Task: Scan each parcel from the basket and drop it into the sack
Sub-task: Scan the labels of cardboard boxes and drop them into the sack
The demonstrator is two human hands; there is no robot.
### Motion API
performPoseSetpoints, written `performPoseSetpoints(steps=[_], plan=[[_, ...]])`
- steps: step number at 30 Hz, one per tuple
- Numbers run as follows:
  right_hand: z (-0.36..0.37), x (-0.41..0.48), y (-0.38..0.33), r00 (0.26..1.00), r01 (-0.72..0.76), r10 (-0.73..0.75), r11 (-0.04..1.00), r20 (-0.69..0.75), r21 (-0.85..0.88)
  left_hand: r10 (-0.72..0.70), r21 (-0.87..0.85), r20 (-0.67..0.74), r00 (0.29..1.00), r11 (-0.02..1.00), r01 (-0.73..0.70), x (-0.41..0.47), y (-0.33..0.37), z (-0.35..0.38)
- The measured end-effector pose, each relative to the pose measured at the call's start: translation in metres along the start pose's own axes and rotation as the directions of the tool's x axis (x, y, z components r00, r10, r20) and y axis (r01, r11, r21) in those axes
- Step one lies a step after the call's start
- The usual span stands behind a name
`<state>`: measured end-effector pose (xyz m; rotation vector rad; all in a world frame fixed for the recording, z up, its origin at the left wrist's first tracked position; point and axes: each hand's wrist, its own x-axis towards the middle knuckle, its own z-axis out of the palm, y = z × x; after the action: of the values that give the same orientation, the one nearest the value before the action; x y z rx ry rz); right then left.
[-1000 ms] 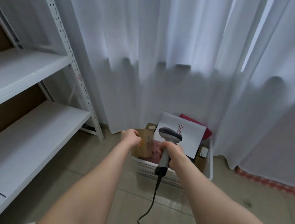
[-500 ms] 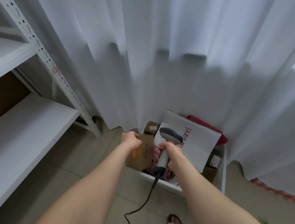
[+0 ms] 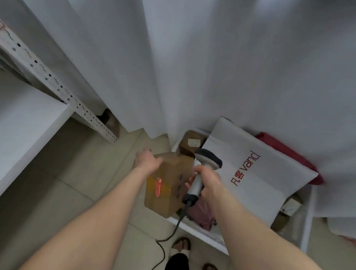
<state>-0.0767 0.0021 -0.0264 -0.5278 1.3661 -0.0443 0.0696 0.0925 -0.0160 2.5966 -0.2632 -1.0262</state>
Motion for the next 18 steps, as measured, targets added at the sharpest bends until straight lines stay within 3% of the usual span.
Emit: performPoseSetpoints(steps=[10,18], plan=[[0.038,0.114,0.01,0.998,-0.067,0.067,0.998,-0.007,-0.004,-0.16,-0.109,0.186,0.969,0.977,0.183,0.105,-0.016,0.049],[0.024,0.077,-0.013,0.997,-0.069,0.069,0.998,-0.026,0.011,-0.276,-0.373,0.263,0.924,0.854,0.362,0.072,0.005,0.025]])
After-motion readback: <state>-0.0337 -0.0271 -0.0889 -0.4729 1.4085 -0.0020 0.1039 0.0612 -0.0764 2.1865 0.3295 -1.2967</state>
